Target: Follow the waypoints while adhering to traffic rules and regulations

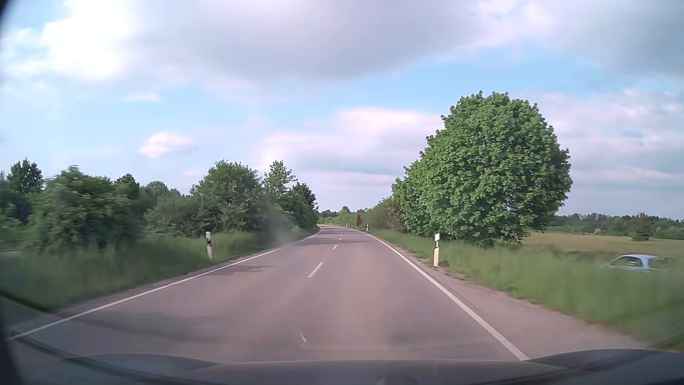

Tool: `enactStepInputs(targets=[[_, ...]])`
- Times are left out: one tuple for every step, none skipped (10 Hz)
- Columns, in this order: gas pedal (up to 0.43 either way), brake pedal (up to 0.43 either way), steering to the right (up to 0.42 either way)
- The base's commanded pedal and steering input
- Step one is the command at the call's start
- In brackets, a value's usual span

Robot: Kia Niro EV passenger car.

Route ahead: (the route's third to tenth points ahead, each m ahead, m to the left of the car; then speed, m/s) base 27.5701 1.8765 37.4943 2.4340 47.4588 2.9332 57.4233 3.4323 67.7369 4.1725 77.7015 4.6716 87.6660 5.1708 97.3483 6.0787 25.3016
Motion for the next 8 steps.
enactStepInputs(targets=[[0.197,0.0,-0.008],[0.197,0.0,-0.008],[0.197,0.0,-0.007],[0.197,0.0,-0.006],[0.197,0.0,-0.005],[0.197,0.0,-0.005],[0.197,0.0,-0.005],[0.197,0.0,-0.004]])
